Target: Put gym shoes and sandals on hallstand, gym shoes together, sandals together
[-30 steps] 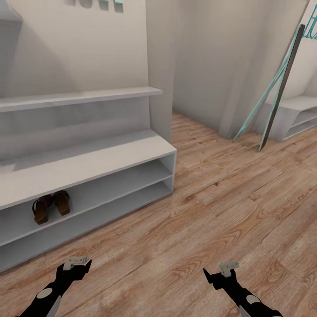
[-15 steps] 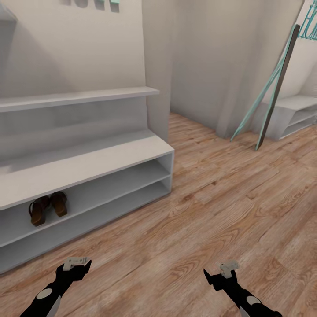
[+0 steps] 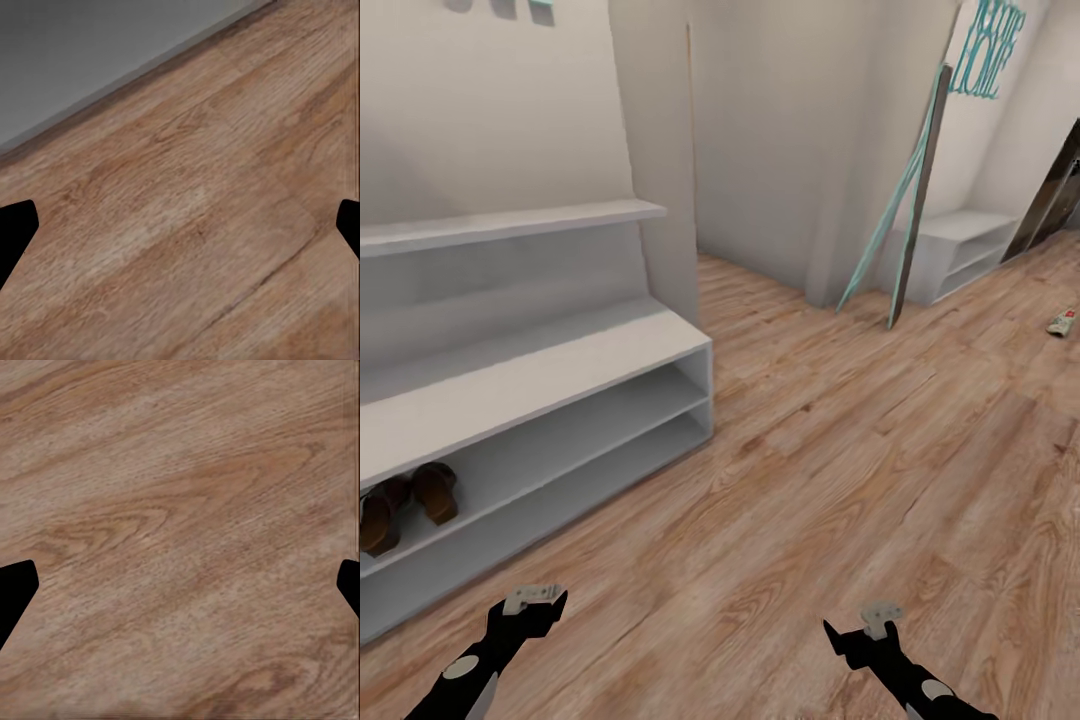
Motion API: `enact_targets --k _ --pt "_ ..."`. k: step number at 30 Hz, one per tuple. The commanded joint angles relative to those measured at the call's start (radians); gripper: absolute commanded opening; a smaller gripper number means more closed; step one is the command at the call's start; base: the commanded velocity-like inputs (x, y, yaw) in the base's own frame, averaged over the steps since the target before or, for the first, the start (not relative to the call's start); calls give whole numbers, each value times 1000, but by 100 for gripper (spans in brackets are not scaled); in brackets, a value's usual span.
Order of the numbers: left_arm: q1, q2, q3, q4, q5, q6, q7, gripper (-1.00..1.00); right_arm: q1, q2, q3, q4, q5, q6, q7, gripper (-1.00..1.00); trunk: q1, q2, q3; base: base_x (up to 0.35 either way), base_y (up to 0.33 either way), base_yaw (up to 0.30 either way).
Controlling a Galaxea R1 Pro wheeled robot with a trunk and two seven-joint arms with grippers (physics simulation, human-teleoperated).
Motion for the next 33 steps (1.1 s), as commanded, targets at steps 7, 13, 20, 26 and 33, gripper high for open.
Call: enact_targets --k 7,13,20,26,33 --pt "0 -1 4 0 -4 -2 -9 100 -1 0 7 2 -4 -3 0 100 0 0 3 0 0 -299" --pt "0 -2 2 3 -3 -2 -9 100 -1 0 7 2 -4 -3 0 100 0 0 7 0 0 -300" --pt "0 -2 1 4 -4 -2 -9 100 -1 0 7 2 -4 -3 0 100 0 0 12 0 0 -299" --pt "0 -1 2 2 -1 -2 -9 100 -1 -1 7 2 -5 -3 0 100 15 -28 4 0 0 -297" --pt "0 -1 3 2 2 -2 -9 100 -1 -2 7 2 -5 -3 0 100 42 -77 -13 0 0 -294"
